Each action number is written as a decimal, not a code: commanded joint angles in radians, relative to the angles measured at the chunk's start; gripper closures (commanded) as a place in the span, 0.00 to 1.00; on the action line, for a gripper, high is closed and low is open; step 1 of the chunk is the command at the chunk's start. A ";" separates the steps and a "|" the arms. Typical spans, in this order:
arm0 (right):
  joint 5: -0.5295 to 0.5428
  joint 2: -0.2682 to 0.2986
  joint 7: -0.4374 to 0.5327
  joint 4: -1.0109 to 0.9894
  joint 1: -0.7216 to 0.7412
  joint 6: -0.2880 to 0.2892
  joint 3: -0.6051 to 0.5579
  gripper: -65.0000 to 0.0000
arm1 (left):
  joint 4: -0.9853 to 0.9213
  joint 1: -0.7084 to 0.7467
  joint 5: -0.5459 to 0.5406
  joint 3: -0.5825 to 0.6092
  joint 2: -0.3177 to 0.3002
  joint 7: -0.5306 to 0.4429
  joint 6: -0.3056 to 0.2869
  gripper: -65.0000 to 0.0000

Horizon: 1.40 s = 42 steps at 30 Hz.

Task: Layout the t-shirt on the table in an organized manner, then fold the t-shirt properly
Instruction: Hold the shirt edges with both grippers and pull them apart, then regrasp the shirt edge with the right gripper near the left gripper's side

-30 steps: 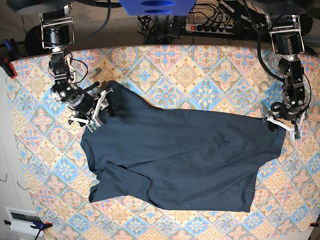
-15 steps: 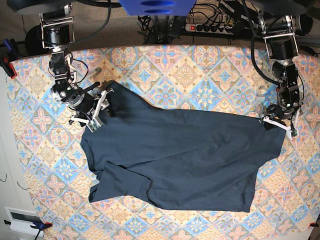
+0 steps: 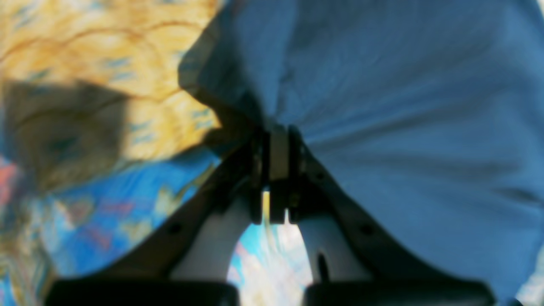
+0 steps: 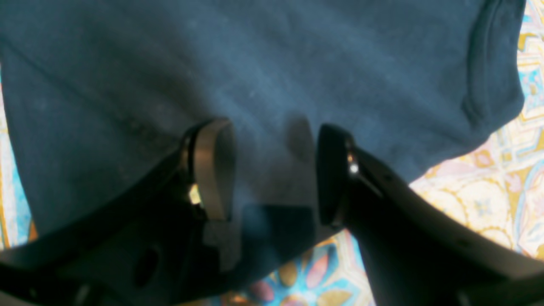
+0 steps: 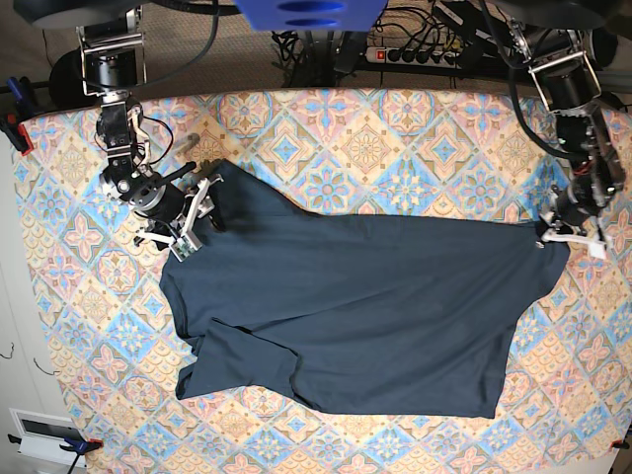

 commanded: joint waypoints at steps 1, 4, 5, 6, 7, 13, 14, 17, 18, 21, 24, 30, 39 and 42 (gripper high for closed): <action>0.013 0.012 0.023 0.011 0.019 0.000 0.007 0.54 | 0.068 0.008 -0.066 -0.059 -0.025 0.034 -0.016 1.00; 0.013 0.012 0.023 0.009 0.019 -0.002 0.009 0.54 | 0.180 0.058 -0.177 -0.170 -0.025 0.169 -0.016 1.00; 0.013 0.012 0.023 0.009 0.019 -0.002 0.009 0.54 | 0.192 0.069 -0.201 -0.187 -0.025 0.210 -0.016 1.00; 0.013 0.012 0.023 0.009 0.019 -0.002 0.009 0.54 | 0.198 0.074 -0.217 -0.196 -0.025 0.246 -0.016 1.00; 0.013 0.012 0.023 0.009 0.019 -0.002 0.009 0.54 | 0.198 0.077 -0.223 -0.199 -0.027 0.275 -0.016 1.00; 0.013 0.012 0.018 0.006 0.042 -0.002 0.009 0.54 | 0.197 0.152 -0.138 -0.153 -0.059 0.235 -0.015 0.94; 0.013 0.012 0.018 0.003 0.042 -0.002 0.009 0.54 | 0.197 0.153 -0.097 -0.135 -0.060 0.213 -0.010 0.89; 0.013 0.012 0.017 0.003 0.042 -0.002 0.009 0.54 | 0.197 0.153 0.027 -0.101 -0.060 0.164 -0.009 0.76; 0.013 0.012 0.017 0.003 0.042 -0.002 0.009 0.54 | 0.197 0.153 0.060 -0.101 -0.059 0.147 -0.009 0.72; 0.013 0.012 0.017 0.003 0.042 -0.002 0.009 0.54 | 0.197 0.153 0.156 -0.099 -0.059 0.103 -0.009 0.62; 0.013 0.012 0.017 0.003 0.042 -0.002 0.009 0.54 | 0.197 0.153 0.213 -0.099 -0.059 0.098 -0.009 0.52; 0.013 0.012 0.017 0.003 0.042 -0.003 0.009 0.54 | 0.200 0.149 0.218 -0.105 -0.059 0.094 -0.013 0.42; 0.013 0.012 0.015 0.003 0.042 -0.003 0.009 0.54 | 0.184 0.086 0.239 -0.098 -0.008 -0.073 -0.010 0.41; 0.013 0.012 0.015 0.011 0.042 -0.003 0.009 0.54 | 0.072 0.003 0.319 -0.076 0.035 -0.078 -0.012 0.41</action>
